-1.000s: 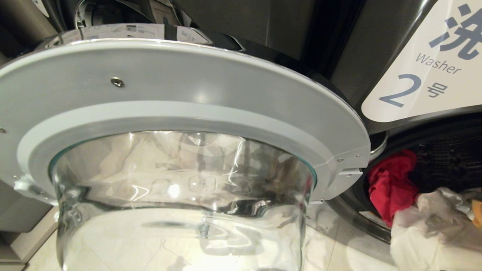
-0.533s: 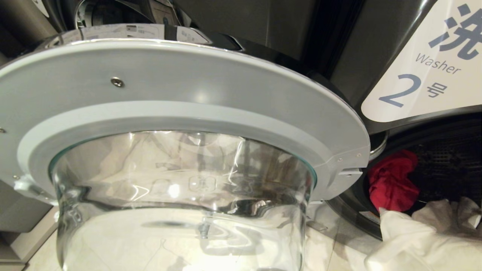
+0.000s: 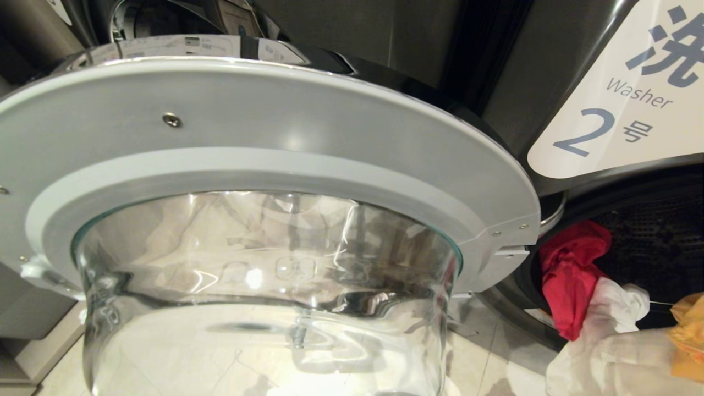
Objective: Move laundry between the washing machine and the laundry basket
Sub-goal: Pick a cloth and place it into the basket
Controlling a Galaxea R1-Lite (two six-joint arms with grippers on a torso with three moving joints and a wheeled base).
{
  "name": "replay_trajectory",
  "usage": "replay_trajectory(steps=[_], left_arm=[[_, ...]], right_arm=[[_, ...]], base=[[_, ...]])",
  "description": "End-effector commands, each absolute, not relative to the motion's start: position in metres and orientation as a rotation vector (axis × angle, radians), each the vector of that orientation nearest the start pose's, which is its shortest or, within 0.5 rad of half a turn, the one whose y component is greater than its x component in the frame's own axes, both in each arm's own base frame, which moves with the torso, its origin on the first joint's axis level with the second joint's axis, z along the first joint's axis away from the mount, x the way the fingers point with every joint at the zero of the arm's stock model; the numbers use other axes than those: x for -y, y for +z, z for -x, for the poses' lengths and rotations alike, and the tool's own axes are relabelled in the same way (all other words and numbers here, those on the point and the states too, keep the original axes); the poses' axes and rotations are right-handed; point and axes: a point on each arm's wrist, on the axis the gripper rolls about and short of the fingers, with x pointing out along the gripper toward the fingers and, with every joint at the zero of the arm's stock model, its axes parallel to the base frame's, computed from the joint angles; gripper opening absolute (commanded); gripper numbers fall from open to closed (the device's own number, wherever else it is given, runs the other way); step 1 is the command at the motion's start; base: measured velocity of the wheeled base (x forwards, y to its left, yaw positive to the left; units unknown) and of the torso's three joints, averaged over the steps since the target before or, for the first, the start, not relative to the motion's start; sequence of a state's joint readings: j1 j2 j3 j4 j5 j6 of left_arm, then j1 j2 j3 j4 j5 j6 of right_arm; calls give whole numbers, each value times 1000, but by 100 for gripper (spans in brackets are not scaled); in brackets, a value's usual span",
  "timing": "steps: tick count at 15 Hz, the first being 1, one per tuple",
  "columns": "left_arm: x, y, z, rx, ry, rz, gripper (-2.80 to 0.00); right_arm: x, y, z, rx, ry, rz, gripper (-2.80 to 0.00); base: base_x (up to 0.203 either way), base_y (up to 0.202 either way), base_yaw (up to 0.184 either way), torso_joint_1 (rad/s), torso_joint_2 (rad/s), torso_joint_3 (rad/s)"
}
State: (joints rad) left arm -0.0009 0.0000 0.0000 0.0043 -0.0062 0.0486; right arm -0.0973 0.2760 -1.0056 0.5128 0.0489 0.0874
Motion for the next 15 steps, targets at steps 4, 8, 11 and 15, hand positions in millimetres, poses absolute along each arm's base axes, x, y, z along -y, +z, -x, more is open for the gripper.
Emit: replay_trajectory(steps=[4,8,11,15], left_arm=[[0,75,23,-6,-7,-49,-280],[0,75,23,-6,-8,-49,-280],[0,75,23,-6,-8,-49,-280],[0,75,23,-6,-8,-49,-280]], right_arm=[[-11,280,110,230,-71,-77,-280],[-11,284,114,255,-71,-67,-280],[-12,287,118,276,-72,-63,-280],[-12,286,116,267,-72,-32,-280]], base=[[0,0,0,0,0,0],[0,0,0,0,0,0],[0,0,0,0,0,0],[0,0,0,0,0,0]])
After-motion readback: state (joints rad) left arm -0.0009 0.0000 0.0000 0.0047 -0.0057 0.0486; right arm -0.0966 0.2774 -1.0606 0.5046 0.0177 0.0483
